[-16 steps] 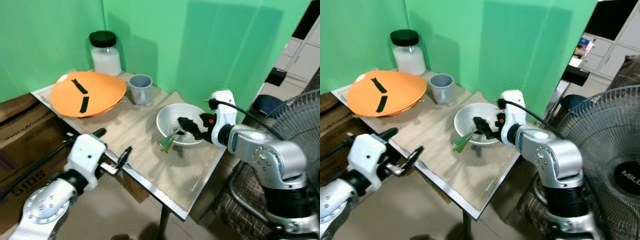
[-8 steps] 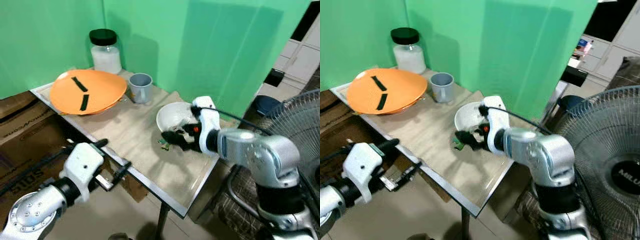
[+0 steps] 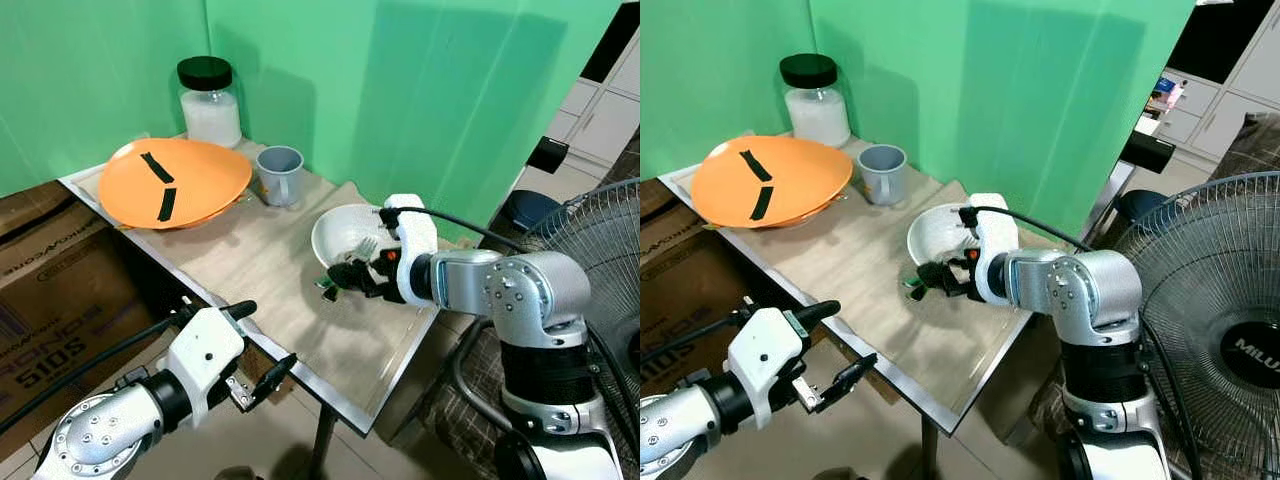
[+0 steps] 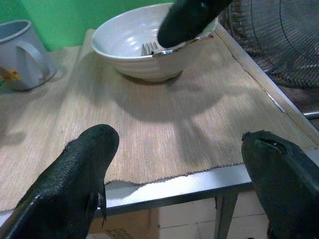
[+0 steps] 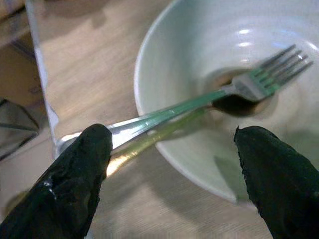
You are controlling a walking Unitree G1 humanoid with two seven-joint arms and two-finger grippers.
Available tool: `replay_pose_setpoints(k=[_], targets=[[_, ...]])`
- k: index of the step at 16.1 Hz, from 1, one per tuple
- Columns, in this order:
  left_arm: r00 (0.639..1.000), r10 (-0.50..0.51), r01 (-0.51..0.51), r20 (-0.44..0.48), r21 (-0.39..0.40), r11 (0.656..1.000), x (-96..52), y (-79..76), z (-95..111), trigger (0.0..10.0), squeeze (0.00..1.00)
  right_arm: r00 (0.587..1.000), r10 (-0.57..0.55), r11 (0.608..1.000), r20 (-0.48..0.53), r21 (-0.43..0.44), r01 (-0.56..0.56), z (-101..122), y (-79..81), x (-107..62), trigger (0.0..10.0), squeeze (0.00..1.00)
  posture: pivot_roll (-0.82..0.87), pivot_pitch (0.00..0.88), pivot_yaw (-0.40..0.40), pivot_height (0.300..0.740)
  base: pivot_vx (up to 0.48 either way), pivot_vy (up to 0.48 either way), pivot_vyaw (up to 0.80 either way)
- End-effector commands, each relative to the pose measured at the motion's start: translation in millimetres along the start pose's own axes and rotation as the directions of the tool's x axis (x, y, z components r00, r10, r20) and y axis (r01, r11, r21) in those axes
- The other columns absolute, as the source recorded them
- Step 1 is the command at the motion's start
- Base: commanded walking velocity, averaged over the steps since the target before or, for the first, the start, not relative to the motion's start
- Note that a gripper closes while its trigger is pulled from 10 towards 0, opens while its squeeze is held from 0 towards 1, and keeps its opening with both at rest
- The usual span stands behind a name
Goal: Setting the table
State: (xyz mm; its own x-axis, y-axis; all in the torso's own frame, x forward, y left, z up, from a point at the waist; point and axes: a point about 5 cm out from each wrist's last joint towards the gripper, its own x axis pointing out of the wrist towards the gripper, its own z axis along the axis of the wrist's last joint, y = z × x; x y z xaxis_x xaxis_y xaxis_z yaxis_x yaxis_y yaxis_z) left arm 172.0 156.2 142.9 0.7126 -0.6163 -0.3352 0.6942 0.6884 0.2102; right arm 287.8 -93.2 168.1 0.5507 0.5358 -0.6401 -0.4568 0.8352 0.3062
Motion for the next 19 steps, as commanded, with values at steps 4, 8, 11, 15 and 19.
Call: replay_pose_setpoints(k=[4, 8, 11, 15, 19], targets=[[1.000, -0.005, 0.005, -0.009, 0.015, 1.000, -0.7, -1.1, 2, 10.0, 0.00, 0.999, -0.008, 0.998, -0.043, -0.063, 0.005, 1, 2.8, -5.2, 10.0, 0.00, 0.11, 0.000, -0.074, 0.740, 0.000, 0.000, 0.00], [1.000, 0.004, -0.004, -0.008, 0.021, 1.000, 0.4, 0.9, 1, 10.0, 0.00, 0.997, -0.020, 0.994, -0.073, -0.106, 0.012, -1, 2.8, -4.9, 10.0, 0.00, 0.11, 0.000, -0.081, 0.740, 0.000, 0.000, 0.00], [1.000, 0.014, -0.014, -0.006, 0.026, 1.000, 0.8, 2.2, 1, 10.0, 0.00, 0.995, -0.059, 0.988, -0.078, -0.149, 0.047, -1, -0.8, -4.4, 10.0, 0.00, 0.11, 0.000, -0.082, 0.740, 0.000, 0.000, 0.00], [1.000, 0.025, -0.025, -0.001, 0.036, 0.999, 2.6, 4.3, 2, 10.0, 0.00, 0.992, -0.119, 0.977, -0.048, -0.184, 0.108, 3, -9.2, -0.9, 10.0, 0.00, 0.11, 0.000, -0.084, 0.740, 0.000, 0.000, 0.00], [1.000, 0.031, -0.031, -0.001, 0.042, 0.999, 2.9, 5.7, 3, 10.0, 0.00, 0.987, -0.160, 0.971, -0.016, -0.182, 0.154, 6, -17.9, 2.7, 10.0, 0.00, 0.11, 0.000, -0.082, 0.740, 0.000, 0.000, 0.00]])
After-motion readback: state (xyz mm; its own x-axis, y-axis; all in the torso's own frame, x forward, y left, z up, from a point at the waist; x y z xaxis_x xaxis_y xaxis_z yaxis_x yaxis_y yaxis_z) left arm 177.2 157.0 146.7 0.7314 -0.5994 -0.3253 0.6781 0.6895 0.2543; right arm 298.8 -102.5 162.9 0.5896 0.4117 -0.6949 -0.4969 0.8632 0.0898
